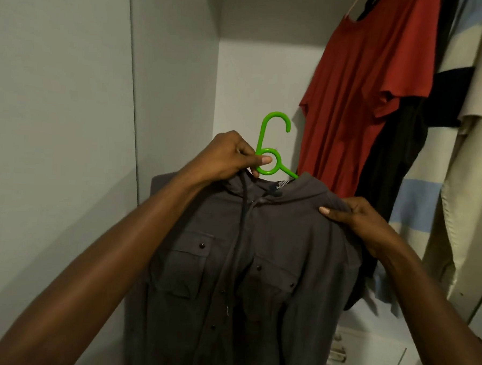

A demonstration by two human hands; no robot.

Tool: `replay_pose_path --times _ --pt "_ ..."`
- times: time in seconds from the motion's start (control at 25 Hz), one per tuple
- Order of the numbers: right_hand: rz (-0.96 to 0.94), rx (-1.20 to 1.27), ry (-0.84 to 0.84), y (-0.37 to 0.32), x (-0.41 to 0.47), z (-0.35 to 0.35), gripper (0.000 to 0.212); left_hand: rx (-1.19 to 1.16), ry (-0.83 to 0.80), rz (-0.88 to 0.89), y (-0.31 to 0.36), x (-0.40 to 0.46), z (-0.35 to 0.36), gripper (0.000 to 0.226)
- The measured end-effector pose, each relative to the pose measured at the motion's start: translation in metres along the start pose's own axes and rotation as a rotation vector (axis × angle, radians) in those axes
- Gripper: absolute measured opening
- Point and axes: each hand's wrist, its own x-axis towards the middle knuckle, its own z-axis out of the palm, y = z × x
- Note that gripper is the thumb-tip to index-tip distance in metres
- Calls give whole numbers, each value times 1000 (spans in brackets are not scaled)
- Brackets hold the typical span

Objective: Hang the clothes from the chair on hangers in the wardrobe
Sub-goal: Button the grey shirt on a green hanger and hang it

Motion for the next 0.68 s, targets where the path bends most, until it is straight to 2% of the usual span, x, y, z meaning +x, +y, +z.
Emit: replay_pose_path --times 0.08,0.12,0.2,0.24,0.32,0.4,0.52,0.6,0.68 --pt "-111 98 119 -7 -1 -3 11 -48 12 11 2 0 -12 36" --pt "-153 108 154 -10 -1 -5 13 -24 25 2 0 -1 -20 44" --pt "-185 97 184 -16 -4 -13 18 137 32 -159 -21 -10 -38 72" --pt "-187 88 193 -19 -7 -17 19 225 -29 -291 -36 -17 -49 83" --pt "-170 92 192 -19 -13 -25 19 162 -254 -453 -69 -37 -59 81" --pt "-126 104 143 -24 -17 -30 20 -53 -352 -399 -88 -49 -54 61" --pt "-91 100 -39 -33 -18 -44 30 -93 -185 -266 -104 -48 -42 47" --pt "-109 98 -189 -42 -22 -59 42 -14 19 -199 -108 -44 -36 51" --pt "-105 72 -270 -53 -21 -70 55 139 261 -178 -114 -42 -26 60"
